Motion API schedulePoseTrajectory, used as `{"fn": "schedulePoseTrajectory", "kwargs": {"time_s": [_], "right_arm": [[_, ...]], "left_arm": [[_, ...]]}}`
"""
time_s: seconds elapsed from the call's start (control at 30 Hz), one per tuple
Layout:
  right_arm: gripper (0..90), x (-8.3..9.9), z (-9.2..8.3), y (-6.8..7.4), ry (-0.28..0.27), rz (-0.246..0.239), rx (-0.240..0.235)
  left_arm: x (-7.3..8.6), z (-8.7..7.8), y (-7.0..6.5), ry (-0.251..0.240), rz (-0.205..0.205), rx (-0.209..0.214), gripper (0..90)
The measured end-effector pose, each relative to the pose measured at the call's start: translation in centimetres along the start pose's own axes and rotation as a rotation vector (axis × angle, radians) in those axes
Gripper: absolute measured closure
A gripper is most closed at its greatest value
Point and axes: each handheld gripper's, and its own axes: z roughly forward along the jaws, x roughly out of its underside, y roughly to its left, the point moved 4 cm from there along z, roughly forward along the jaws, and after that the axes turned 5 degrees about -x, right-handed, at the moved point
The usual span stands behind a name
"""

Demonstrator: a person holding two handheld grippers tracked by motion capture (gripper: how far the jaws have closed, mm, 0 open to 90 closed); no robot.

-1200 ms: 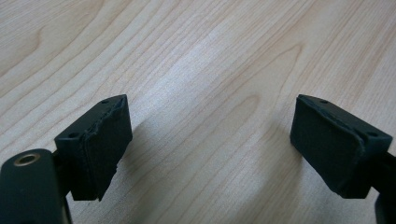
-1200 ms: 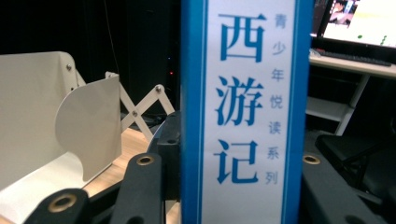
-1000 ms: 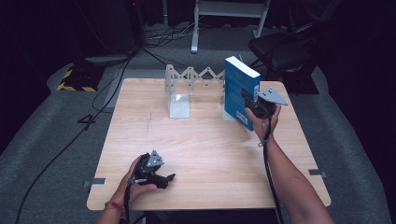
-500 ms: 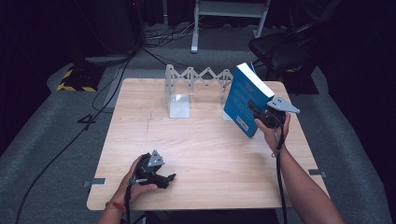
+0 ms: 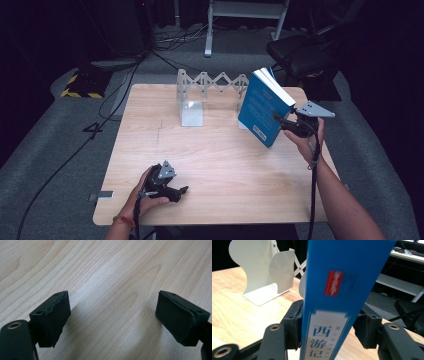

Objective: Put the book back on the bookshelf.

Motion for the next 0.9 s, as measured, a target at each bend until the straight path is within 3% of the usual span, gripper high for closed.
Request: {"fn": "schedulePoseTrajectory", "kwargs": {"time_s": [0.13,0.23,0.4,0.53,0.63,0.77,0.8,0.9], "right_arm": [[46.2,-0.5,-0.1,-0.1,0.049,-0.006,-0.024],[54.9,-0.5,0.0,-0.1,0.063,-0.014,-0.062],[57.7,0.4,1.0,0.1,0.11,0.001,-0.073],[60.1,0.9,1.5,0.2,0.075,0.022,-0.061],[60.7,0.8,1.8,0.2,0.042,0.037,-0.03],[61.0,1.1,2.1,0.1,-0.019,0.087,0.05],[61.1,1.1,2.3,0.5,-0.037,0.092,0.078],[61.3,0.9,2.6,1.0,-0.047,0.082,0.104]], "left_arm": [[0.0,0.0,0.0,-0.001,0.002,0.0,13.3],[0.0,0.0,0.0,-0.002,0.004,0.0,13.4],[0.0,0.0,0.0,-0.002,0.007,0.001,13.5],[0.0,0.0,0.0,-0.002,0.01,0.003,13.4],[0.0,0.0,0.0,-0.002,0.01,0.004,13.4],[0.0,0.0,0.0,-0.002,0.01,0.005,13.4],[0.0,0.0,0.0,-0.002,0.011,0.006,13.4],[-0.1,0.0,0.0,-0.001,0.017,0.009,13.3]]}}
